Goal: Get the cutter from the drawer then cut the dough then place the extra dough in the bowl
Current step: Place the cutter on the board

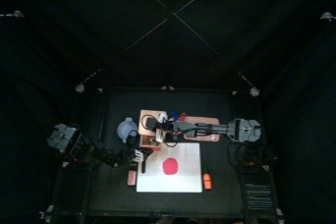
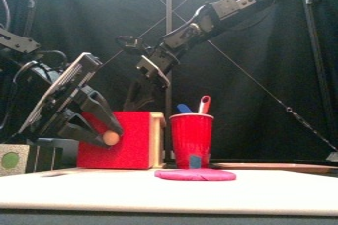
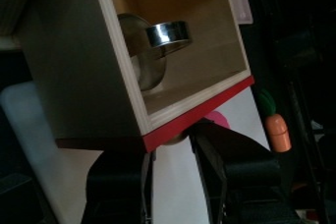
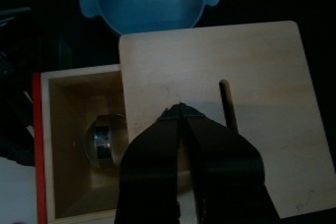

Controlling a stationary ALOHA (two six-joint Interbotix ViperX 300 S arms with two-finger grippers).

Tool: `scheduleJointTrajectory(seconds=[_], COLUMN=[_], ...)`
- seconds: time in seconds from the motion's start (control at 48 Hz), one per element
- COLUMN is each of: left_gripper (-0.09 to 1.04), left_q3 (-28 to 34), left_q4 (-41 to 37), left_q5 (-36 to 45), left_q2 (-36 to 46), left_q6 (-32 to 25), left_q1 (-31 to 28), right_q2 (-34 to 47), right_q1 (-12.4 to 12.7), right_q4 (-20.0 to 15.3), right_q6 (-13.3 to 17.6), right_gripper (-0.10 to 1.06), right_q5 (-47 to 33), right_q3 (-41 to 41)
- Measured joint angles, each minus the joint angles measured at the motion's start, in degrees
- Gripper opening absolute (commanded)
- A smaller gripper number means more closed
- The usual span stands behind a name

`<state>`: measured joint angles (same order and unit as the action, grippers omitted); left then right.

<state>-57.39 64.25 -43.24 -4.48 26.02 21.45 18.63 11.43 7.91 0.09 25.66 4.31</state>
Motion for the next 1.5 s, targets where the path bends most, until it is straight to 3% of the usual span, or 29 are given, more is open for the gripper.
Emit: scheduleJointTrajectory(seconds=[0.542,1.042,1.5], left_gripper=[0.53,0.84,0.85], left_q3=[-0.35,-0.35,-0.26], left_q4=[0.53,0.26,0.18], left_q5=[0.26,0.62,0.62], left_q2=[0.97,1.14,2.55], left_q6=[-0.35,-3.78,-3.87], left_q1=[1.32,1.32,1.49], right_q2=[-0.09,-0.09,-0.09], right_q1=[0.26,0.26,0.26], right_q4=[0.00,0.00,0.00], right_q6=[0.00,0.00,0.00], right_gripper=[0.05,0.05,0.05], right_q5=[0.09,0.09,0.09], right_q3=[0.00,0.00,-0.09])
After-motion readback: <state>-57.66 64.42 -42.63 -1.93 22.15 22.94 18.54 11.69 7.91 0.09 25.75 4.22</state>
